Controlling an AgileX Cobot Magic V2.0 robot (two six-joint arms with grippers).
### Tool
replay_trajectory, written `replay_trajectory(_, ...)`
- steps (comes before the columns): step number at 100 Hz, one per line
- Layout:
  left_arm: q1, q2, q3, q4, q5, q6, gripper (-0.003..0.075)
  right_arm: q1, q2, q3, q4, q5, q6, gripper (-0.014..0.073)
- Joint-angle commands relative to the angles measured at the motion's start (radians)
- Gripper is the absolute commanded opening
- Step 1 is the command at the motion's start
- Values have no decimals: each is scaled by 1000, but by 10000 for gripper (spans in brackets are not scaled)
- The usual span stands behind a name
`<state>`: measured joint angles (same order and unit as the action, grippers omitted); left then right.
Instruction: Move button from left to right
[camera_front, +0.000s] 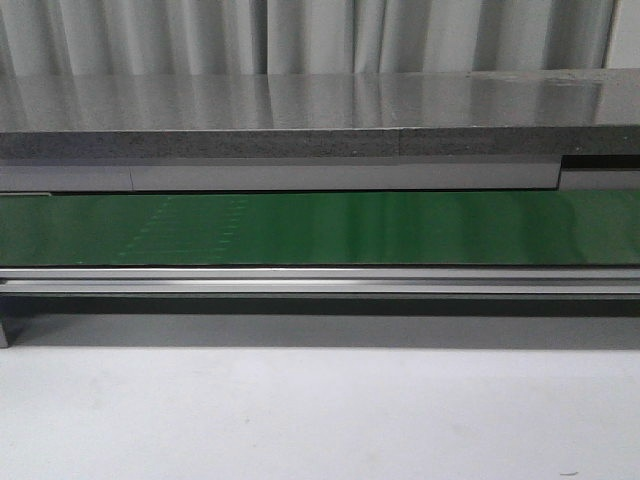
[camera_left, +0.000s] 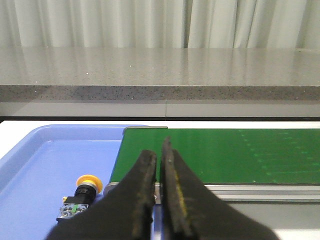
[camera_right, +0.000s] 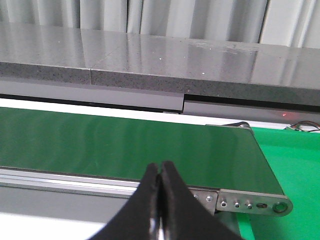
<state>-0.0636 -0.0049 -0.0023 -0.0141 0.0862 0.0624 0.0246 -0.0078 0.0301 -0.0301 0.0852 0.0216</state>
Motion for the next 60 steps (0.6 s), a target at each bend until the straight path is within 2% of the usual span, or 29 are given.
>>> replay_trajectory(1,-10,-35,40,0,-77,-8,5,2,-18,0,-12,-85,-3,-68)
replay_trajectory(31,-10,-35,40,0,-78,-8,5,2,-18,0,-12,-85,-3,-68)
replay_trajectory(60,-10,-35,29,-2,-162,-8,5,2,-18,0,-12,-85,-3,-68)
